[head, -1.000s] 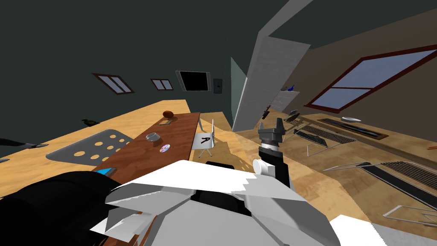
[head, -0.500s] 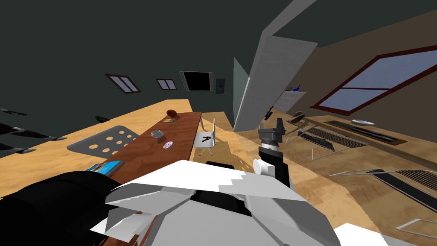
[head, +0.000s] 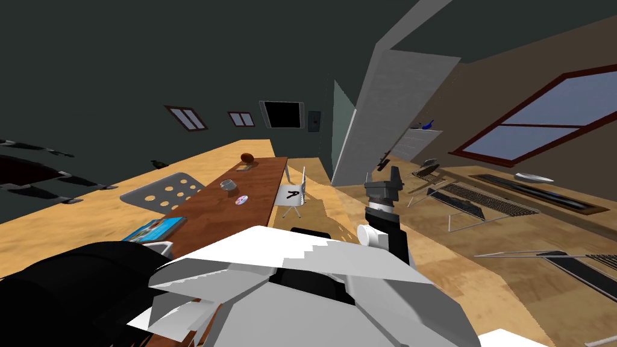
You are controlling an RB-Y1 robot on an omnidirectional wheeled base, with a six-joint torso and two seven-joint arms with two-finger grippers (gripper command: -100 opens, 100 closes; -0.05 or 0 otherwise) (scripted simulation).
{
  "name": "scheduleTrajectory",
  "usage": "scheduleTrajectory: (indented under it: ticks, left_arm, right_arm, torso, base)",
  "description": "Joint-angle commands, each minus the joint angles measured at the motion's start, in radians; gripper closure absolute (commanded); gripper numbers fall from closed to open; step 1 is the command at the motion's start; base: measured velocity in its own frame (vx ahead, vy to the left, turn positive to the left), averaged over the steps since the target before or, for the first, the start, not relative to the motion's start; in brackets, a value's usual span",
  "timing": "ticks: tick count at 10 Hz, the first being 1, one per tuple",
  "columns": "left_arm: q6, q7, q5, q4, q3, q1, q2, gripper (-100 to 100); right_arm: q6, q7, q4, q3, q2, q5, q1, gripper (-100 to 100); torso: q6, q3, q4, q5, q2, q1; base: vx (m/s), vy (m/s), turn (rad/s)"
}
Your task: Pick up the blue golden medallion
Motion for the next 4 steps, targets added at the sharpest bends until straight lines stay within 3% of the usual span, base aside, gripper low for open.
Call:
scheduleTrajectory:
  ticks: [1,2,3,4]
  left_arm:
    - [0.031,0.012,-0.002,-0.040,-0.009,-0.001,0.024,100]
    - [0.056,0.022,-0.003,-0.071,-0.018,-0.004,0.044,100]
    - [0.039,0.016,-0.001,-0.052,-0.014,-0.002,0.034,100]
    - [0.041,0.020,-0.002,-0.052,-0.016,-0.004,0.037,0]
  right_arm:
    - [0.000,0.000,0.000,0.000,0.000,0.000,0.000,0]
    - [0.000,0.000,0.000,0.000,0.000,0.000,0.000,0]
    - [0.000,0.000,0.000,0.000,0.000,0.000,0.000,0]
    - [0.000,0.000,0.000,0.000,0.000,0.000,0.000,0]
  torso:
    - [0.000,0.000,0.000,0.000,0.000,0.000]
    - [0.000,0.000,0.000,0.000,0.000,0.000]
    - [0.000,0.000,0.000,0.000,0.000,0.000]
    - [0.000,0.000,0.000,0.000,-0.001,0.001]
  base:
    - [-0.027,-0.020,0.064]
    - [-0.034,-0.027,0.124]
    - [-0.015,-0.015,0.019]
    - [0.000,0.000,0.000]
